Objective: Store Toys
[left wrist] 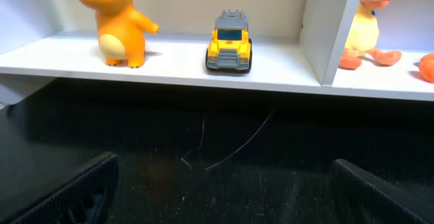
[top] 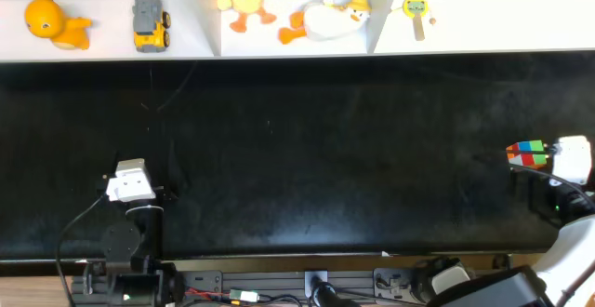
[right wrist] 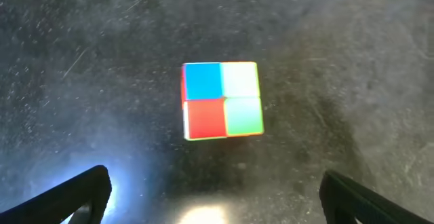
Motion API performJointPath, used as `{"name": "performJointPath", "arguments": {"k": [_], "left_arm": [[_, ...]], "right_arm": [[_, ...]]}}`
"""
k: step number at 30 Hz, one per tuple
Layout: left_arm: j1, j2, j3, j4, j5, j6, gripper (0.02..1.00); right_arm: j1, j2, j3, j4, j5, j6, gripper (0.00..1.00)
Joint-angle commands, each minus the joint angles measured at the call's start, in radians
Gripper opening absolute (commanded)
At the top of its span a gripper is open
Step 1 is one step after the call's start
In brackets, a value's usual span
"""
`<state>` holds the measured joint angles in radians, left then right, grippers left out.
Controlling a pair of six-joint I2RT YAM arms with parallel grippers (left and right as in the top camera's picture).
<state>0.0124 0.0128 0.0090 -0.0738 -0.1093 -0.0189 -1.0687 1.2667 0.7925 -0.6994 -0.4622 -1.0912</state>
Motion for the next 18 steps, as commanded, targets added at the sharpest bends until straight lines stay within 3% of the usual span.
{"name": "performJointPath", "arguments": {"k": [1, 18], "left_arm": [[-0.006, -0.011, -0.001, -0.003, -0.001, 0.022, 0.998], [-0.006, -0.011, -0.001, -0.003, -0.001, 0.023, 0.998]], "right_arm": [[-0.012, 0.032, -0.007, 0.006, -0.050, 0.002, 0.996], [-0.012, 0.148, -0.006, 0.103, -0.051, -0.035, 0.996]]}}
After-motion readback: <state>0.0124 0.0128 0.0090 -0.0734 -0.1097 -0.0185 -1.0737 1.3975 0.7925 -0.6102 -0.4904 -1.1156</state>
